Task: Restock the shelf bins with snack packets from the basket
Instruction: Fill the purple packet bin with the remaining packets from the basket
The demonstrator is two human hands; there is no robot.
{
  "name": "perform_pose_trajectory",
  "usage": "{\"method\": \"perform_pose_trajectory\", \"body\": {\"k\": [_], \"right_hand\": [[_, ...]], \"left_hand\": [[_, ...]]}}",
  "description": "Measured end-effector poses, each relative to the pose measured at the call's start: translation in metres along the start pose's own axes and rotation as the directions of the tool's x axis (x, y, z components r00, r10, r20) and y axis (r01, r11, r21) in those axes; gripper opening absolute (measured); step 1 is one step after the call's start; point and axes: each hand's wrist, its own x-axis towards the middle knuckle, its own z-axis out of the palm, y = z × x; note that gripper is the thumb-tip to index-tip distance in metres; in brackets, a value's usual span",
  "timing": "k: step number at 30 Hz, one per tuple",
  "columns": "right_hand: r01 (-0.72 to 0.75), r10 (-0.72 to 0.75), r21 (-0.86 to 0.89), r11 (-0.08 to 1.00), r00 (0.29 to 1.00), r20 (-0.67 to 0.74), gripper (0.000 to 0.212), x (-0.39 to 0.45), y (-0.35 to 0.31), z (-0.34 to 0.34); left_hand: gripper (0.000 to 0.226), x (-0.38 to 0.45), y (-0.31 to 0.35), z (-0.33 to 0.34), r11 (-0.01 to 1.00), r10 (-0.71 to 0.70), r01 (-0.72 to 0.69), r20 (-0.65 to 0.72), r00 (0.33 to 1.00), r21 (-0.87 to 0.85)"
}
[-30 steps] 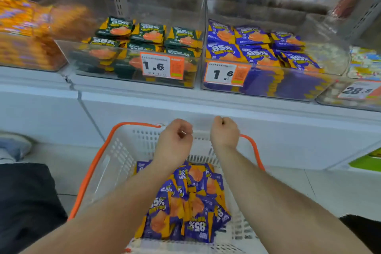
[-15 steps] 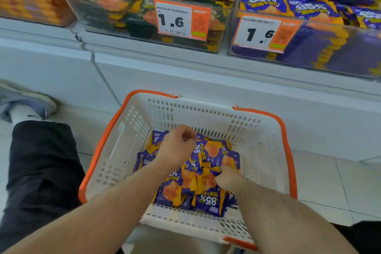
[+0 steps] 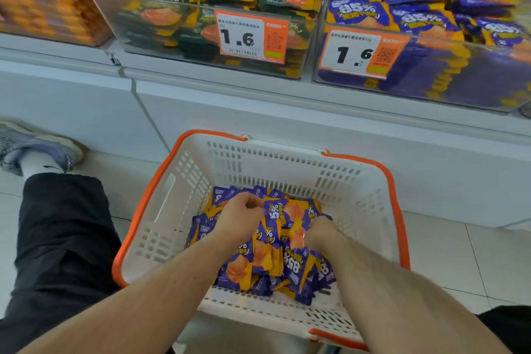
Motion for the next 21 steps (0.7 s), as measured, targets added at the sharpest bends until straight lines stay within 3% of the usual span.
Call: {"method": "perform_pose_trajectory", "body": {"k": [2,5,7,9,12,14,18,21], "right_hand": [[-0.023,0.043,0.255,0.967,0.996,-0.073,0.009,-0.006,-0.006,-0.012],[-0.028,0.057,0.500,0.866,0.997,-0.043,0.025,-0.014,-0.019,-0.024],[0.027,-0.020,0.612,0.790,1.000,-0.018,0.011,-0.024,-0.034,-0.029],[0.085,-0.114,0.700,0.709,0.994,-0.006,0.013,-0.032,-0.051,-0.031],[0.118,-0.218,0.806,0.579,0.976,0.014,0.019,-0.040,-0.074,-0.038],[0.150,-0.298,0.843,0.516,0.955,0.013,0.016,-0.049,-0.087,-0.043],[0.256,-0.397,0.818,0.515,0.917,-0.037,0.018,-0.073,-0.107,-0.061],[0.390,-0.384,0.736,0.552,0.903,-0.191,0.027,-0.086,-0.118,-0.082]], "left_hand": [[0.013,-0.001,-0.002,0.000,0.994,-0.080,0.077,-0.027,0.996,-0.073],[0.010,0.003,-0.002,0.001,0.945,-0.223,0.210,-0.025,0.974,-0.252],[0.008,0.003,0.000,-0.001,0.857,-0.315,0.294,0.023,0.949,-0.423],[0.008,-0.004,0.003,-0.005,0.721,-0.383,0.373,0.112,0.917,-0.584],[0.049,-0.016,0.012,-0.015,0.387,-0.357,0.469,0.340,0.870,-0.794],[0.038,-0.019,0.021,-0.022,0.253,-0.253,0.457,0.397,0.882,-0.853],[0.016,-0.010,0.034,-0.034,0.352,-0.166,0.257,0.211,0.963,-0.900],[0.015,-0.006,0.046,-0.054,0.572,-0.048,0.041,0.017,0.999,-0.819]]}}
